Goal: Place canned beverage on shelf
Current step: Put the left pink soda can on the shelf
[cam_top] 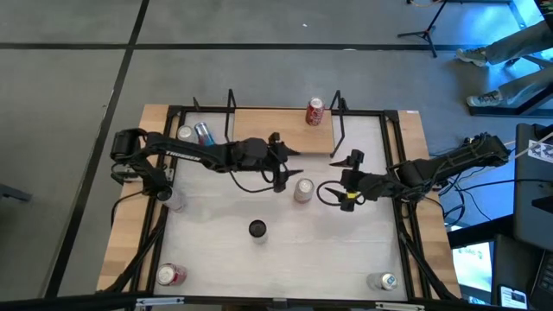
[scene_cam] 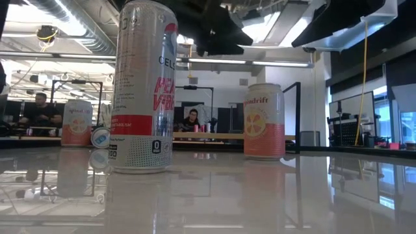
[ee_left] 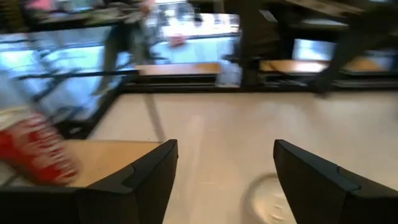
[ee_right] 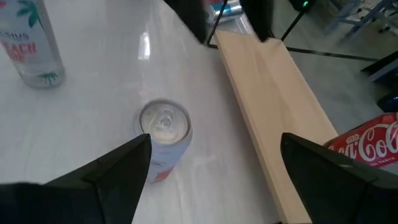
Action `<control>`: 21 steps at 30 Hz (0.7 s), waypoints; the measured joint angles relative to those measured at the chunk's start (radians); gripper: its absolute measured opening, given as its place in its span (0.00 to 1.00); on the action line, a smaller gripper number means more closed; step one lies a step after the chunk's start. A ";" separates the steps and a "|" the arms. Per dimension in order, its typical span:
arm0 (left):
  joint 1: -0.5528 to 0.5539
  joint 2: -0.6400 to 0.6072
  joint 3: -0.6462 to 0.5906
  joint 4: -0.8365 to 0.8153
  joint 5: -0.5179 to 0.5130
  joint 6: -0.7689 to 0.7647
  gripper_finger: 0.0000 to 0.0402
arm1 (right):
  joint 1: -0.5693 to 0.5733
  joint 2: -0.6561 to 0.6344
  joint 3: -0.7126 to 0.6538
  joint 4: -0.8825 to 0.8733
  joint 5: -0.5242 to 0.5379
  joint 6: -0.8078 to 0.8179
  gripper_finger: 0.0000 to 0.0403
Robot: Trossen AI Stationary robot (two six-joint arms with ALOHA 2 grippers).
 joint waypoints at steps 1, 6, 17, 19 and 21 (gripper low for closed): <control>-0.002 -0.001 0.000 0.010 -0.022 0.003 0.66 | 0.000 0.000 0.000 0.006 0.000 -0.003 0.88; -0.005 -0.001 0.000 0.012 0.033 0.036 0.67 | 0.000 0.000 0.000 0.024 0.002 -0.024 0.88; -0.003 -0.001 -0.001 -0.001 0.079 0.012 0.85 | 0.000 0.036 0.000 0.080 0.020 -0.034 0.88; -0.003 -0.001 -0.001 0.005 0.112 0.011 0.89 | 0.000 0.049 0.000 0.083 0.039 -0.035 0.88; -0.007 -0.001 -0.001 -0.010 0.112 0.026 0.94 | 0.000 0.058 0.000 0.084 0.060 -0.033 0.88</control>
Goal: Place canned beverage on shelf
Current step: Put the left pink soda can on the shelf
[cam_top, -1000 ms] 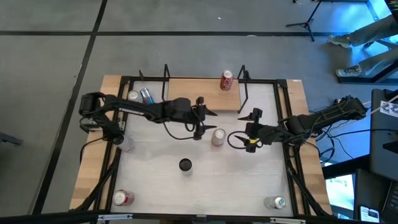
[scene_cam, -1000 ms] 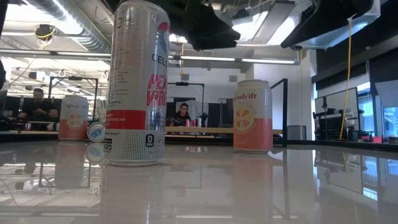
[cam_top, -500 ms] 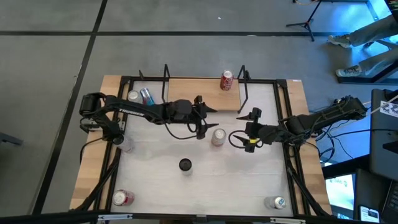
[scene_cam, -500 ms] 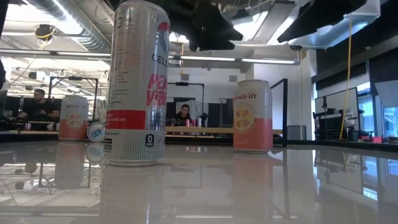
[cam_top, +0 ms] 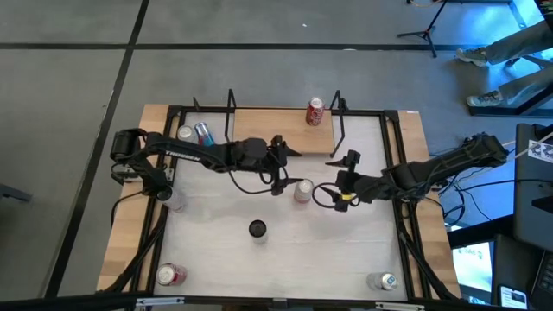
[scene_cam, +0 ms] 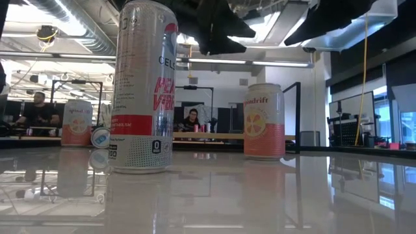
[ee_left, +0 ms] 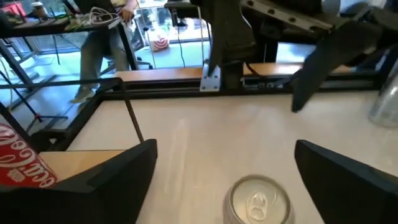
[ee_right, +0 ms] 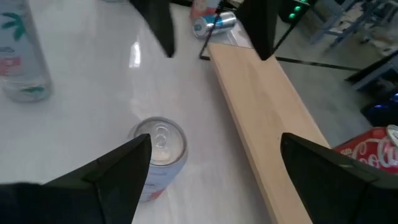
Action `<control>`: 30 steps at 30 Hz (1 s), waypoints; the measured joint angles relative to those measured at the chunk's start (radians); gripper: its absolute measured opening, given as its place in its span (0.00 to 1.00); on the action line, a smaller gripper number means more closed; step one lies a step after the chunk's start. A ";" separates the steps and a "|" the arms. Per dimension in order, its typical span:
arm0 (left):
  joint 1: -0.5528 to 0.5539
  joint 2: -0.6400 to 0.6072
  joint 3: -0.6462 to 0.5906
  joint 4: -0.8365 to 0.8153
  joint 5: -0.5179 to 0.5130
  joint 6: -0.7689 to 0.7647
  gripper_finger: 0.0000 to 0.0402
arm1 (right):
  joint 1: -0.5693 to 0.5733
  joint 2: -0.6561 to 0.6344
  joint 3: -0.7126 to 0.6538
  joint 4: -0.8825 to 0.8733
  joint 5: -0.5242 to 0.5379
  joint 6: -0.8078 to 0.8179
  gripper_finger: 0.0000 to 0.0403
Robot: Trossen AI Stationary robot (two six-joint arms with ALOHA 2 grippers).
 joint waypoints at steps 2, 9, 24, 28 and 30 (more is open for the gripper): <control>-0.009 0.000 0.000 -0.027 -0.008 0.009 0.96 | 0.000 0.010 0.000 0.005 0.016 0.015 0.88; -0.065 0.028 0.000 -0.035 -0.023 0.033 0.98 | 0.000 0.031 0.000 0.058 0.035 0.063 0.88; 0.058 0.148 -0.001 0.037 0.238 0.049 0.96 | 0.000 0.061 0.000 0.096 0.008 0.062 0.88; 0.072 0.178 -0.001 0.071 0.277 0.067 0.96 | 0.000 0.061 0.000 0.095 0.008 0.061 0.88; 0.075 0.193 -0.001 0.099 0.331 0.065 0.96 | 0.000 0.061 0.000 0.094 0.008 0.061 0.88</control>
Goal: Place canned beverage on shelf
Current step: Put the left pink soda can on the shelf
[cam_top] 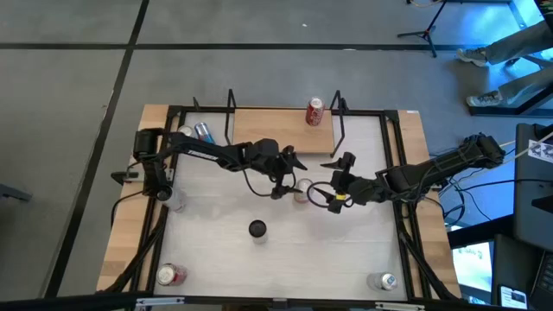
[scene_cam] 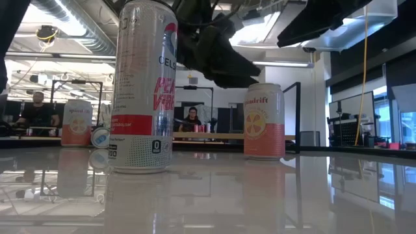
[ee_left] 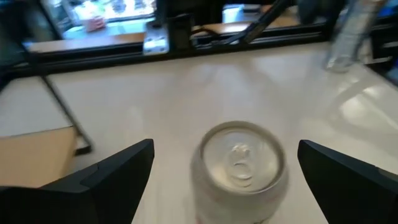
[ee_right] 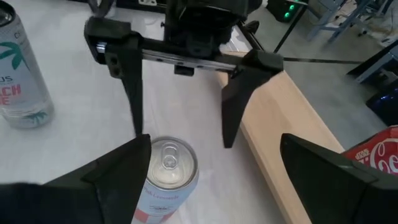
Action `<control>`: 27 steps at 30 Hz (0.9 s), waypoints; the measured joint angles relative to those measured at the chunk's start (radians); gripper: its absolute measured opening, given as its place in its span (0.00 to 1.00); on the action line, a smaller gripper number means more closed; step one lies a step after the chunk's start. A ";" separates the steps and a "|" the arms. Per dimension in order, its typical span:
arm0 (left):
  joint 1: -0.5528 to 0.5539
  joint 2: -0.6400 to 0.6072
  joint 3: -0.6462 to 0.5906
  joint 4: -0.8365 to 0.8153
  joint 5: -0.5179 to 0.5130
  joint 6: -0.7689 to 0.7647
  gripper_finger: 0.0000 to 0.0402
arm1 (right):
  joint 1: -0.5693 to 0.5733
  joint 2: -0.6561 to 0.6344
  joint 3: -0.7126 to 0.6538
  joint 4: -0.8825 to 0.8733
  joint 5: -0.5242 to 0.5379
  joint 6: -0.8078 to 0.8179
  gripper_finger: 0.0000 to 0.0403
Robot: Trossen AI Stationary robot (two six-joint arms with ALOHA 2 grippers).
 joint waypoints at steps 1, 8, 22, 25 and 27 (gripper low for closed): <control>0.000 0.005 0.000 0.010 0.020 -0.003 0.96 | 0.000 0.000 0.000 -0.001 0.000 0.000 0.88; -0.002 0.073 0.000 0.068 -0.002 -0.005 0.96 | 0.000 0.000 0.000 0.005 0.000 -0.001 0.88; -0.033 0.185 0.001 0.217 0.042 -0.003 0.94 | 0.000 0.000 0.000 0.006 0.000 -0.002 0.88; -0.039 0.185 0.001 0.218 0.000 -0.004 0.87 | 0.000 0.000 0.000 0.005 0.000 -0.003 0.88; -0.039 0.185 0.001 0.219 -0.007 -0.016 0.79 | 0.000 0.005 0.000 0.007 0.001 -0.003 0.88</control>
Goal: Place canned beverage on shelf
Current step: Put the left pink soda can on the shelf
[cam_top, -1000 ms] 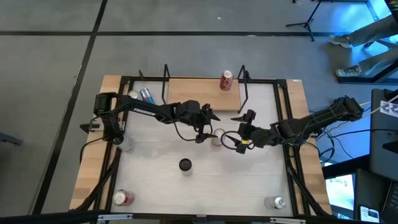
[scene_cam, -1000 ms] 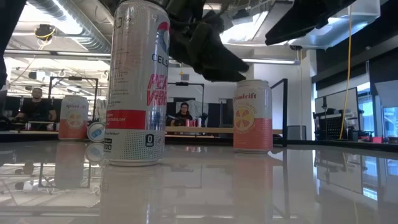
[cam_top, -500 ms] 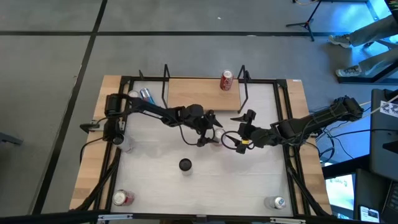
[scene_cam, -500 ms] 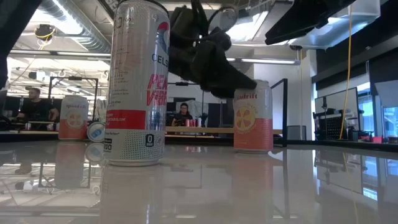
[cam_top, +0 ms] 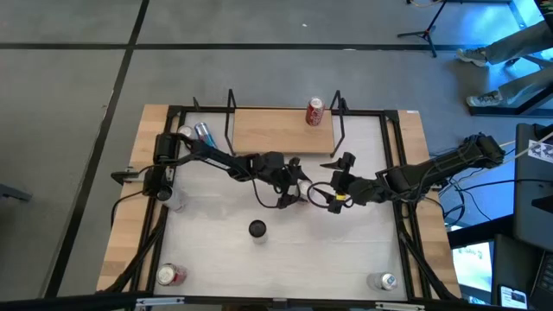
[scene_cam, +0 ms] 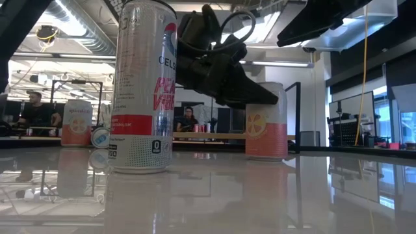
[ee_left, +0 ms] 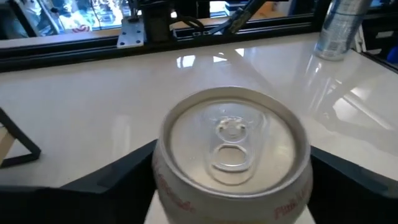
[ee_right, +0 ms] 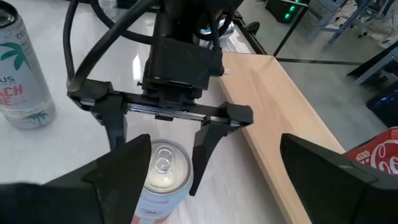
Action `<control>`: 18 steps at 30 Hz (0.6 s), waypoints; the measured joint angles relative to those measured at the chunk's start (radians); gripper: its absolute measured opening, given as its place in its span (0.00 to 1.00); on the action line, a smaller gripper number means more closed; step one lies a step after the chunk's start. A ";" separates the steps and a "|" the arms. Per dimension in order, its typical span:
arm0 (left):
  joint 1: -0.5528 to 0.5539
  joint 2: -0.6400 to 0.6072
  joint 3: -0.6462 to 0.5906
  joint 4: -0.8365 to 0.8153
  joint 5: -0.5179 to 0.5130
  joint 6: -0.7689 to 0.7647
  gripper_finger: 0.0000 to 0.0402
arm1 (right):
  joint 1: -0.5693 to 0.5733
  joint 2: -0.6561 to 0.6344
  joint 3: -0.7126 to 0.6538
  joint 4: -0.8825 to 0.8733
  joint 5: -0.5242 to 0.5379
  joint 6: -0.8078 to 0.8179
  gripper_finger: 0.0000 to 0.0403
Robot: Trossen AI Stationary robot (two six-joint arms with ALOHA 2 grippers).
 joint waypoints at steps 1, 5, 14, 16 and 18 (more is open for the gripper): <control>0.000 0.000 0.000 0.000 -0.007 -0.008 0.75 | 0.000 0.001 0.000 -0.001 0.000 -0.001 0.88; -0.005 -0.018 0.000 -0.026 -0.081 -0.037 0.67 | 0.000 0.014 0.000 -0.003 0.010 -0.006 0.88; -0.033 -0.259 -0.001 -0.292 -0.298 -0.025 0.67 | 0.000 0.020 0.000 0.012 0.018 -0.027 0.88; -0.031 -0.315 -0.001 -0.361 -0.349 -0.019 0.67 | 0.000 0.020 0.000 0.012 0.018 -0.027 0.88; -0.024 -0.368 -0.001 -0.409 -0.390 -0.007 0.67 | 0.000 0.020 0.000 0.013 0.018 -0.027 0.88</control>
